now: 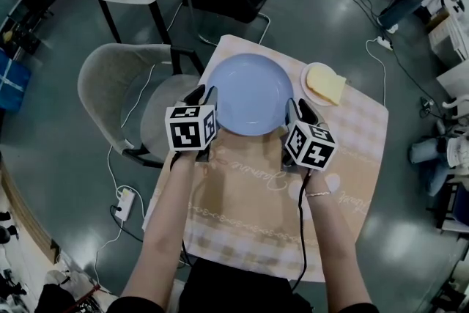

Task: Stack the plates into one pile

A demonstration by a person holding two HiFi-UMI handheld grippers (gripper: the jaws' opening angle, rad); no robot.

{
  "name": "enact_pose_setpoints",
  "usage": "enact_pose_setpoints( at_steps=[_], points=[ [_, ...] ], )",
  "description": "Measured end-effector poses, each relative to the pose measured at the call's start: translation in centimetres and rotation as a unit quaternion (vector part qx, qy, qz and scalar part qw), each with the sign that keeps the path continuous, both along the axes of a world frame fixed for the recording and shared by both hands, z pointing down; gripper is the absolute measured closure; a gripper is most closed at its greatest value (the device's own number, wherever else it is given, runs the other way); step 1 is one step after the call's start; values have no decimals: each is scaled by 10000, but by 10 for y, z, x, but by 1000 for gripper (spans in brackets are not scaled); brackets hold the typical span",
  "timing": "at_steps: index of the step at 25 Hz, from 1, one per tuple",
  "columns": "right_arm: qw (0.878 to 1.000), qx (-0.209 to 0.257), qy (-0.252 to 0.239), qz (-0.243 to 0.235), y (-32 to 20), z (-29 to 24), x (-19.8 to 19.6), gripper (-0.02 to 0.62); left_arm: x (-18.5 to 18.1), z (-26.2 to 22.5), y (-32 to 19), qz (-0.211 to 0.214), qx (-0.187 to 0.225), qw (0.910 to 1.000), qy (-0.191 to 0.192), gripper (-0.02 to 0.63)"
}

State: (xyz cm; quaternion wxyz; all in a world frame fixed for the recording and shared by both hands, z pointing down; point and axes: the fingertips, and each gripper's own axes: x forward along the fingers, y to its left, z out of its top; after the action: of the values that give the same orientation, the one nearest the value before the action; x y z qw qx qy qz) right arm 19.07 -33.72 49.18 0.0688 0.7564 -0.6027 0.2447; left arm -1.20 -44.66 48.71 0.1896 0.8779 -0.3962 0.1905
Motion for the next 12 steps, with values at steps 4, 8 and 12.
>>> enact_pose_setpoints(
  at_steps=[4,8,12],
  points=[
    [9999,137,71,-8,10,-14,-7,499,-1,-12,10,78,129,9999,74,516],
    [9996,280,98,26,21,-30,-14,528,-2,-26,21,146,252,9994,170,544],
    [9988,480,82,6,31,-48,-20,548,-4,-41,33,147,423,9987,233,564]
  ],
)
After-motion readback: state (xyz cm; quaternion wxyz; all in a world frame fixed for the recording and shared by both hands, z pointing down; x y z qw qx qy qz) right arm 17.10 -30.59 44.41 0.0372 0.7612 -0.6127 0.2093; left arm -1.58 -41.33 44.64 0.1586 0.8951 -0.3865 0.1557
